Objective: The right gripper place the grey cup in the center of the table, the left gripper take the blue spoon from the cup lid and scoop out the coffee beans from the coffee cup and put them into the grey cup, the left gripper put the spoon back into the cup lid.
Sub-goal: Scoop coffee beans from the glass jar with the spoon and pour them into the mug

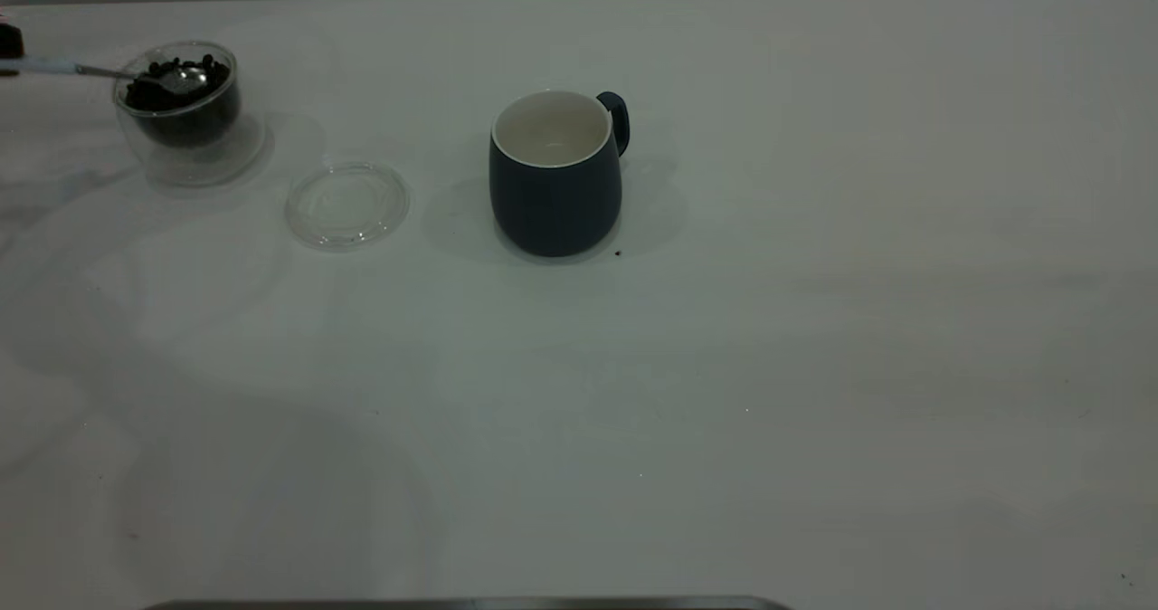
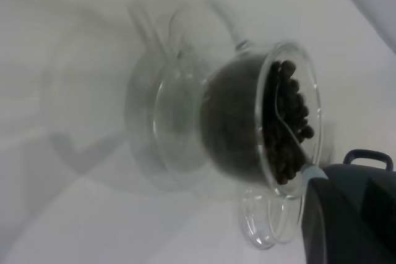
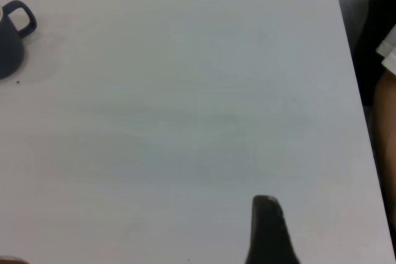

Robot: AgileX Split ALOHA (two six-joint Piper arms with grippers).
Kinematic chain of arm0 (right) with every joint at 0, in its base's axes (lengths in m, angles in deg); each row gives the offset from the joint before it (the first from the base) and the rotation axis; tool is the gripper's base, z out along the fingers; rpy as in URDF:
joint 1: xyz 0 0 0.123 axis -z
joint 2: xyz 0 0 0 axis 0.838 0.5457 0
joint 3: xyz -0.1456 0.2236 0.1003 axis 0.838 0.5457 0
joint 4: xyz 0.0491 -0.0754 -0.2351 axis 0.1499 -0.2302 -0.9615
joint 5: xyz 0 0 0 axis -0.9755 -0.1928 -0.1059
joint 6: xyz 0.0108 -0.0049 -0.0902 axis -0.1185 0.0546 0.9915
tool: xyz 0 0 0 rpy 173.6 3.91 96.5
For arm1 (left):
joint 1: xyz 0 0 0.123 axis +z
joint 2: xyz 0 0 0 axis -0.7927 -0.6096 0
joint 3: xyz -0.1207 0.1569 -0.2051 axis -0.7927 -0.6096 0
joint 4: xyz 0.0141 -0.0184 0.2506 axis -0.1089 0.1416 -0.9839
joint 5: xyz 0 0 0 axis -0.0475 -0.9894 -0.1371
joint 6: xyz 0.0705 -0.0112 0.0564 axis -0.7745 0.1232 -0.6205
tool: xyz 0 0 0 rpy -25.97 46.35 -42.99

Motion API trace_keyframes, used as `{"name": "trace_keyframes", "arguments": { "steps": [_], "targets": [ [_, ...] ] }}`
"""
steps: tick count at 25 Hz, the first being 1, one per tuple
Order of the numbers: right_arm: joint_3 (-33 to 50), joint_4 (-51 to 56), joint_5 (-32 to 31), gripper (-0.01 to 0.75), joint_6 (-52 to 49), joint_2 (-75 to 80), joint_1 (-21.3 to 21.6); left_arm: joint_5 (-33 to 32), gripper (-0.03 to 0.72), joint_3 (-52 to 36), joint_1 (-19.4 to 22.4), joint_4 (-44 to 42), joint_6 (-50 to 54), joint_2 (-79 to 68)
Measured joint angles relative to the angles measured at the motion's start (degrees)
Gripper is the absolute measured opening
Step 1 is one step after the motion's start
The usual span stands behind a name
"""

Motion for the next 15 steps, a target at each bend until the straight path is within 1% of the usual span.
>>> {"name": "trace_keyframes", "arguments": {
  "steps": [6,15],
  "targets": [
    [0.0,0.0,0.0,0.462,0.0,0.0,0.0,-0.9,0.129,0.0,-0.4,0.5,1.6,-1.0],
    [0.0,0.0,0.0,0.462,0.0,0.0,0.0,-1.5,0.129,0.0,-0.5,2.1,8.1,-1.0]
  ]
}}
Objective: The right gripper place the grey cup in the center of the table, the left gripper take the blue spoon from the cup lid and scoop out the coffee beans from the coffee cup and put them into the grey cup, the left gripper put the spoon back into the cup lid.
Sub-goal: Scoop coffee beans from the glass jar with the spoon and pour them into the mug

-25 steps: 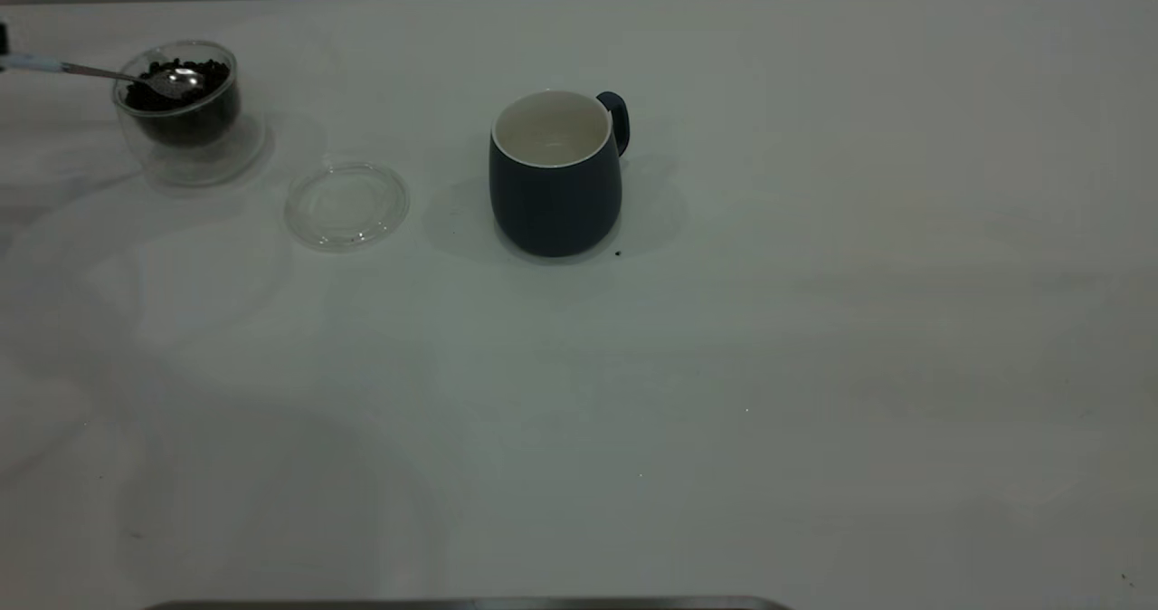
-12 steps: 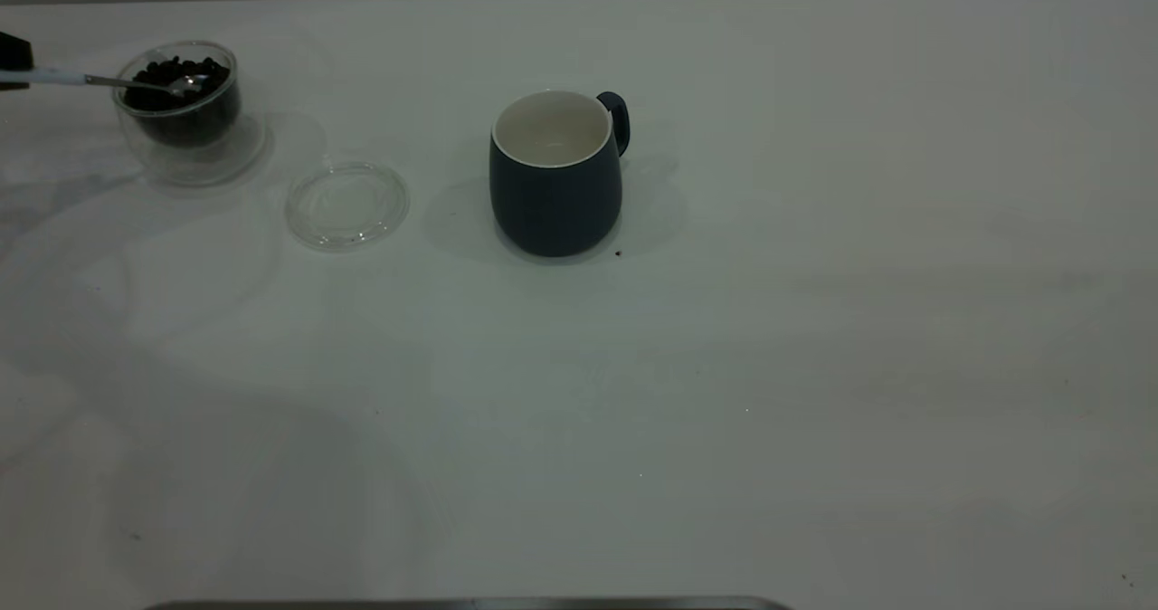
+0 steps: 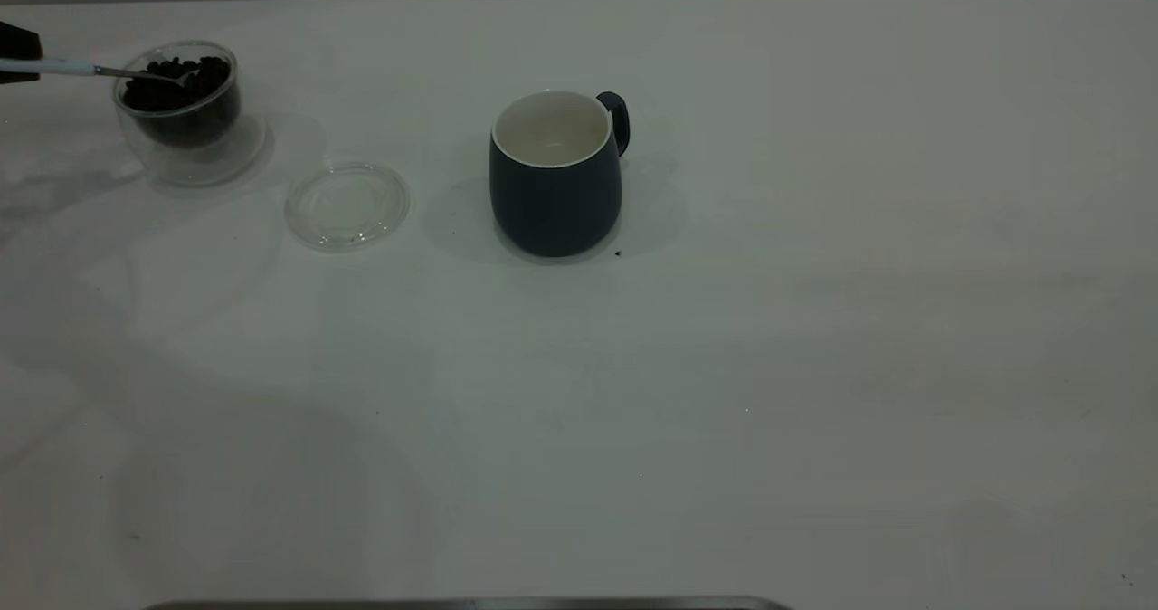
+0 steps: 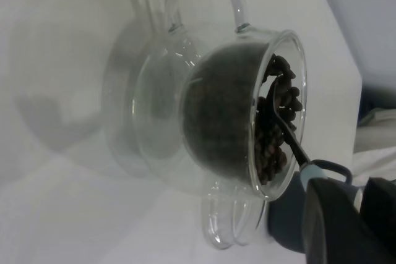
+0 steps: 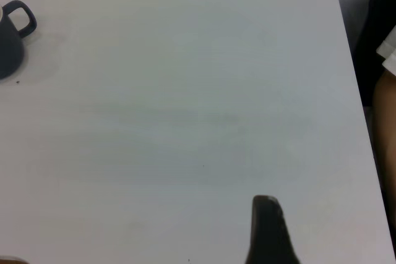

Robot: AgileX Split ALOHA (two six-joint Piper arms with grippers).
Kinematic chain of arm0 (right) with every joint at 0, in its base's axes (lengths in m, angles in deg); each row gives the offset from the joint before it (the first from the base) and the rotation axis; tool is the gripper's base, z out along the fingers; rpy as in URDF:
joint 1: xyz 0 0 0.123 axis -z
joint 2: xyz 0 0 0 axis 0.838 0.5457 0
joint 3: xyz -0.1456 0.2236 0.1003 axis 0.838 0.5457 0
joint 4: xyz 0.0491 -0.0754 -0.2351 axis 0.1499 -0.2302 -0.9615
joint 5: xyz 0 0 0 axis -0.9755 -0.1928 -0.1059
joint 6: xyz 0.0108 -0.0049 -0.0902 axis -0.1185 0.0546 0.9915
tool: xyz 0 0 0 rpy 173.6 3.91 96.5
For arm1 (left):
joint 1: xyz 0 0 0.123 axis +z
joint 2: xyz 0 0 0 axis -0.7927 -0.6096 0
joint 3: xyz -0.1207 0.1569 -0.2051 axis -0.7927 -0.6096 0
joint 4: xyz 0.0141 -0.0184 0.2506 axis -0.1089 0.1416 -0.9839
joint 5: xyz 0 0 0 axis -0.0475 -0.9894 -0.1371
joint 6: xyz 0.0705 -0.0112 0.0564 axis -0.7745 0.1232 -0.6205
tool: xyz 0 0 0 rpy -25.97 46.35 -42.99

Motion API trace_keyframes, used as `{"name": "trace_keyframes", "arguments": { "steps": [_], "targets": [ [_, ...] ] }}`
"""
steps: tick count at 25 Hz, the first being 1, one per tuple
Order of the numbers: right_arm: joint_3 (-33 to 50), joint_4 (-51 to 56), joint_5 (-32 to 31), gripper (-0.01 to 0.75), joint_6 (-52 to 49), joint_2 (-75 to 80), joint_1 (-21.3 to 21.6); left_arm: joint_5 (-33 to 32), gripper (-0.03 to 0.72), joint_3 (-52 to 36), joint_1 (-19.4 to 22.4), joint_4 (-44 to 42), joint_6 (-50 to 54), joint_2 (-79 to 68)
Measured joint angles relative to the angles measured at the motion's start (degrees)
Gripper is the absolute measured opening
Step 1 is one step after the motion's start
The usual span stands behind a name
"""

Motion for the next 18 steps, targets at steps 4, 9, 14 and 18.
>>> {"name": "trace_keyframes", "arguments": {
  "steps": [4,9,14,18],
  "targets": [
    [0.0,0.0,0.0,0.462,0.0,0.0,0.0,-0.2,0.129,0.0,0.1,0.0,1.9,0.0],
    [0.0,0.0,0.0,0.462,0.0,0.0,0.0,-2.0,0.129,0.0,1.4,0.0,2.7,0.0],
    [0.0,0.0,0.0,0.462,0.0,0.0,0.0,-3.6,0.129,0.0,2.9,0.0,3.0,0.0],
    [0.0,0.0,0.0,0.462,0.0,0.0,0.0,-4.4,0.129,0.0,3.0,0.0,3.0,0.0]
  ]
}}
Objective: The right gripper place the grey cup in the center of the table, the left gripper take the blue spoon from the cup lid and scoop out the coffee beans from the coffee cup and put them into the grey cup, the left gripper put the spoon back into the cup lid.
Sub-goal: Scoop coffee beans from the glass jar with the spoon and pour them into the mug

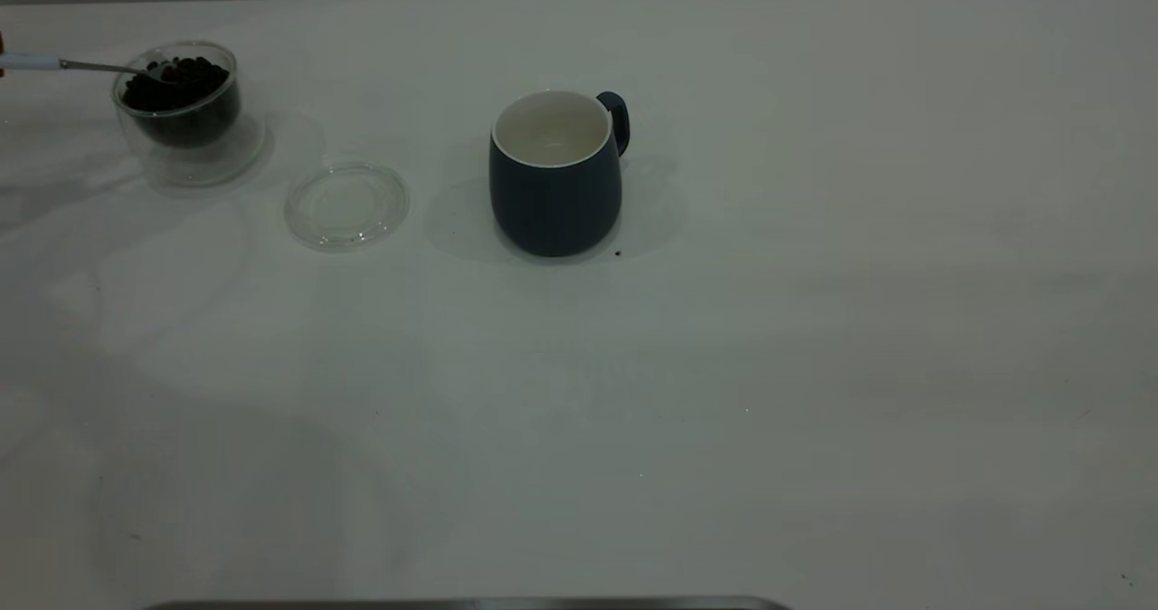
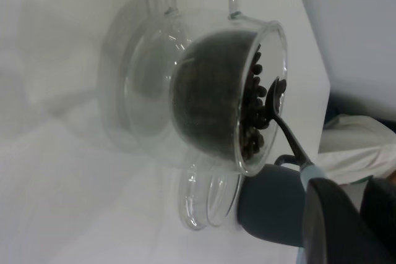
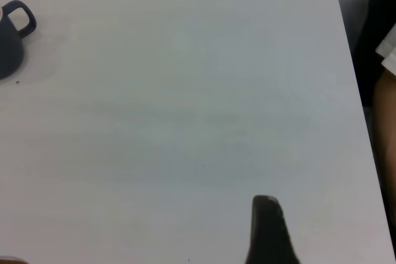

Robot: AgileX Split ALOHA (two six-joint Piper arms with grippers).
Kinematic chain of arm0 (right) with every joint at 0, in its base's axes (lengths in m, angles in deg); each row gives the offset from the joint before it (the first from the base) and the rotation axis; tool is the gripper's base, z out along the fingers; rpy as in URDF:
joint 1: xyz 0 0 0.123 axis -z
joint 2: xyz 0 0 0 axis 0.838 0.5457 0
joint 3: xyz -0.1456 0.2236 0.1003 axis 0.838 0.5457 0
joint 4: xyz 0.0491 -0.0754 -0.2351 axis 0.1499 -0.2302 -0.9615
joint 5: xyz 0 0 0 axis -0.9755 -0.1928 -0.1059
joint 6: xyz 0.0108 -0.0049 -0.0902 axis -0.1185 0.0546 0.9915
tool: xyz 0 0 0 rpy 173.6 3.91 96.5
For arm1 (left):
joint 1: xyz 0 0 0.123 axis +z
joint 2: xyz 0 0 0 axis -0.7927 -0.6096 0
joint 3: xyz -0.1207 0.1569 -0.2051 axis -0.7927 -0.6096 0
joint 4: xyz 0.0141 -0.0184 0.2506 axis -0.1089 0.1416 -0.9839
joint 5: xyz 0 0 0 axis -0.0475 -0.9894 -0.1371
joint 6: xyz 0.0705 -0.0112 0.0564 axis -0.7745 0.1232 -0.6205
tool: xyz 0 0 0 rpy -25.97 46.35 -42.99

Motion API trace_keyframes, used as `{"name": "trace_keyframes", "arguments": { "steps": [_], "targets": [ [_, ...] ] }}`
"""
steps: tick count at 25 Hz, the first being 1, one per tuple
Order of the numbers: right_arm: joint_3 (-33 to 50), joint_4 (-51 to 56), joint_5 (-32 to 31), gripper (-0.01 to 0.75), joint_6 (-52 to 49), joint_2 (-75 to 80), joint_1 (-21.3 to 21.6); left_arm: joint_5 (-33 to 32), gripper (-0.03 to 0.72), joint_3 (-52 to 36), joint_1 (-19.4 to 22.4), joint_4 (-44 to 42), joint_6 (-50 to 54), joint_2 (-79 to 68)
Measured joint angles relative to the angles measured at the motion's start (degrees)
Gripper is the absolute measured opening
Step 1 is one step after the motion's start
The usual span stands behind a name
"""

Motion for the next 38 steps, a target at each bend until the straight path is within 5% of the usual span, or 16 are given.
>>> {"name": "trace_keyframes", "arguments": {
  "steps": [24,38],
  "targets": [
    [0.0,0.0,0.0,0.462,0.0,0.0,0.0,-1.8,0.129,0.0,-0.3,1.9,1.0,0.0],
    [0.0,0.0,0.0,0.462,0.0,0.0,0.0,-1.9,0.129,0.0,-8.4,1.6,2.9,1.8]
  ]
}}
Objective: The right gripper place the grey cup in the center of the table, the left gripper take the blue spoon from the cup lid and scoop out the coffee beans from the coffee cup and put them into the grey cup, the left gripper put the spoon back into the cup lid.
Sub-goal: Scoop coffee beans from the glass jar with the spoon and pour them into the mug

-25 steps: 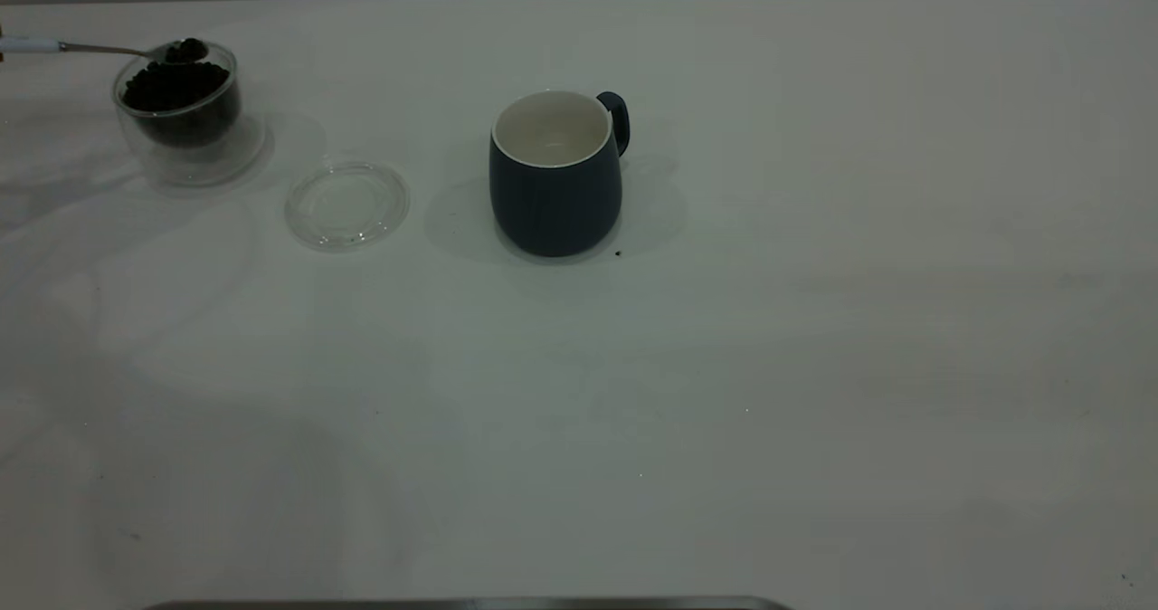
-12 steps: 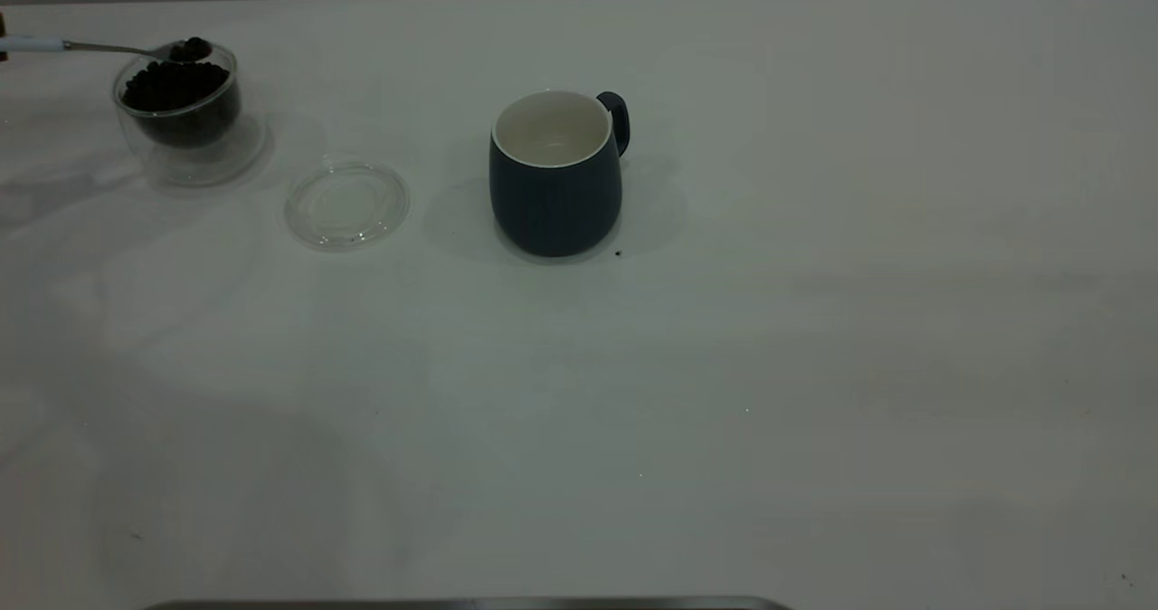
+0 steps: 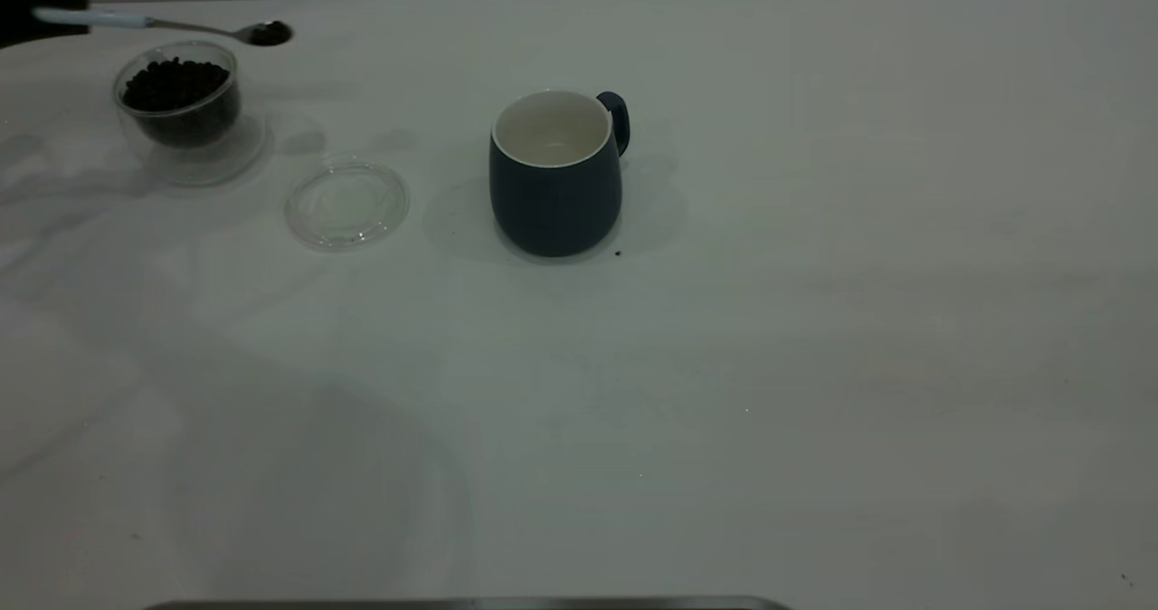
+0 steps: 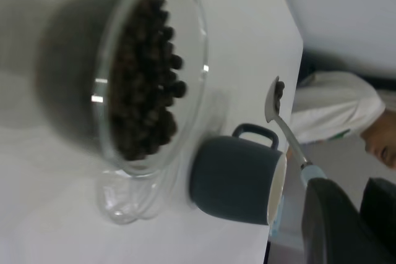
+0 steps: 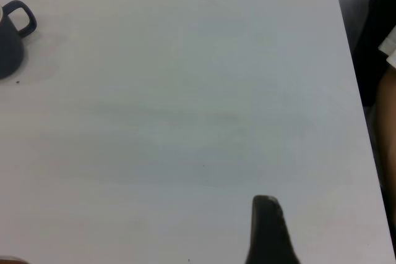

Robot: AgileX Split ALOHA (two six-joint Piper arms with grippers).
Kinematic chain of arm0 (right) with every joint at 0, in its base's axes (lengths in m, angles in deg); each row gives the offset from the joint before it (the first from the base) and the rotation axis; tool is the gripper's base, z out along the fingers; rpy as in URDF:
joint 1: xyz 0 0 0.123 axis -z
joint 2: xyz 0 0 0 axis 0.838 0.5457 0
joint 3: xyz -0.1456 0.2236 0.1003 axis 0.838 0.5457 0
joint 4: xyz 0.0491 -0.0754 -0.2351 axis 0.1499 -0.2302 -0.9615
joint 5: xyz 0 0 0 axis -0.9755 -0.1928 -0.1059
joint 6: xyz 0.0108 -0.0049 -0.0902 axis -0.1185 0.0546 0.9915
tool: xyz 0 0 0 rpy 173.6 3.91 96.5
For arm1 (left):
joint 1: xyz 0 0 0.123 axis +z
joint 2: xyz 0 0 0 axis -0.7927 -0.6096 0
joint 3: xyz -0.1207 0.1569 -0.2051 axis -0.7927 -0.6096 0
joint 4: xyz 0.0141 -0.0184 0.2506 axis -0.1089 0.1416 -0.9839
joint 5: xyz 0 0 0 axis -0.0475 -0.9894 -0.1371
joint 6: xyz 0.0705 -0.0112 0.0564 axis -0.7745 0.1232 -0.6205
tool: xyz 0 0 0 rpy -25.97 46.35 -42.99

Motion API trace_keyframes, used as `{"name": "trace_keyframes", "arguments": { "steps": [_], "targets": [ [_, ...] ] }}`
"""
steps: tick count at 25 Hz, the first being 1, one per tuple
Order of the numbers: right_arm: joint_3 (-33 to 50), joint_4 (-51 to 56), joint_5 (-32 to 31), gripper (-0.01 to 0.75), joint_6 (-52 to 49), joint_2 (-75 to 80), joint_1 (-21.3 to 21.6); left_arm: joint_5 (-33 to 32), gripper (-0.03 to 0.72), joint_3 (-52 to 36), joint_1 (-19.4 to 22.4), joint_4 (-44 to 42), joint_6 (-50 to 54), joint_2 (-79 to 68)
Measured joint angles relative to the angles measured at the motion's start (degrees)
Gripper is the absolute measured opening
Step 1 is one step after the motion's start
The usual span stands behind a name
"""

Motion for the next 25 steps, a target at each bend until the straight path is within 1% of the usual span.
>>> {"name": "trace_keyframes", "arguments": {
  "steps": [8,11,25],
  "targets": [
    [0.0,0.0,0.0,0.462,0.0,0.0,0.0,-0.2,0.129,0.0,-6.5,0.0,0.0,0.2],
    [0.0,0.0,0.0,0.462,0.0,0.0,0.0,-0.2,0.129,0.0,-8.3,0.0,0.0,0.2],
    [0.0,0.0,0.0,0.462,0.0,0.0,0.0,-0.2,0.129,0.0,-13.1,0.0,-0.8,0.2]
  ]
}}
